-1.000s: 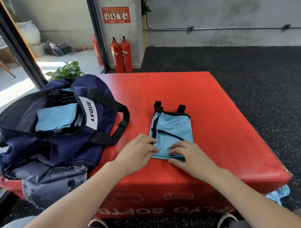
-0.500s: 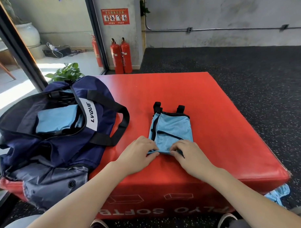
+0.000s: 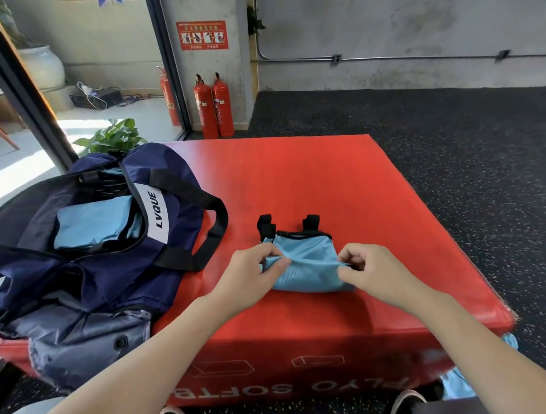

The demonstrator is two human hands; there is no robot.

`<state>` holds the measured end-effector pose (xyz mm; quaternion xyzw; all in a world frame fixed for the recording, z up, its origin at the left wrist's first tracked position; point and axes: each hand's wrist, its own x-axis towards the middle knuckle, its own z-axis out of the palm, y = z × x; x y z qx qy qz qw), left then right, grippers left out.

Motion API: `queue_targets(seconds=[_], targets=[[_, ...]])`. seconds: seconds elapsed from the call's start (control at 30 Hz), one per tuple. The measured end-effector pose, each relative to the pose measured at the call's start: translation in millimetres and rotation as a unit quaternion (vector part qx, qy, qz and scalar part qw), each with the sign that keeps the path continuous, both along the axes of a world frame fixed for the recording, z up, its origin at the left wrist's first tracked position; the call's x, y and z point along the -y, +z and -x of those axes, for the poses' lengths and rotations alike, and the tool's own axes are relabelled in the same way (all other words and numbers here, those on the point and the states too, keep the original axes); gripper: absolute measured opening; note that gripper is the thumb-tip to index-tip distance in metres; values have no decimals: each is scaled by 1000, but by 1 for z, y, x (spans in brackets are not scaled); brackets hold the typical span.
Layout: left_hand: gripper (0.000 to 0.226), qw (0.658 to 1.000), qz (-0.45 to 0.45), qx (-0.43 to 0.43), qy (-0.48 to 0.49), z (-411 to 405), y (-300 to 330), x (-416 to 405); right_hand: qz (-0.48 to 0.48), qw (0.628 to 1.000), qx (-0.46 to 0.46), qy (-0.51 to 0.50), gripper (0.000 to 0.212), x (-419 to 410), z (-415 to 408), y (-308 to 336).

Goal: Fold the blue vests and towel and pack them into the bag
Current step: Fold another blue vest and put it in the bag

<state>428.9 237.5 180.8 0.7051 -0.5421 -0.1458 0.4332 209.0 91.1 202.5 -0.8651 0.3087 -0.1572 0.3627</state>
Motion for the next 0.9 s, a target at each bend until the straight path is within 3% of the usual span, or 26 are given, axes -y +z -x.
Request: queue_targets(seconds=[0.13,0.33,0.5,0.73,0.9], targets=[[14,994,16,-97,40,1,4,7,-51,998,44,-18,12,6,-2,2],[3,985,22,-153,70,1,7,18,-45,992,86,-85,10,15,-19,-5],[14,986,-5,-128,110,-2,0,25,-14,994,43,-104,5,28,-30,-15],[20,982,-82,95,139,-8,-12,29,15,993,-11,-120,14,41,-38,-33],[27,968,24,241,63,-11,-13,40,30,989,-42,-139,19,41,-41,-32]])
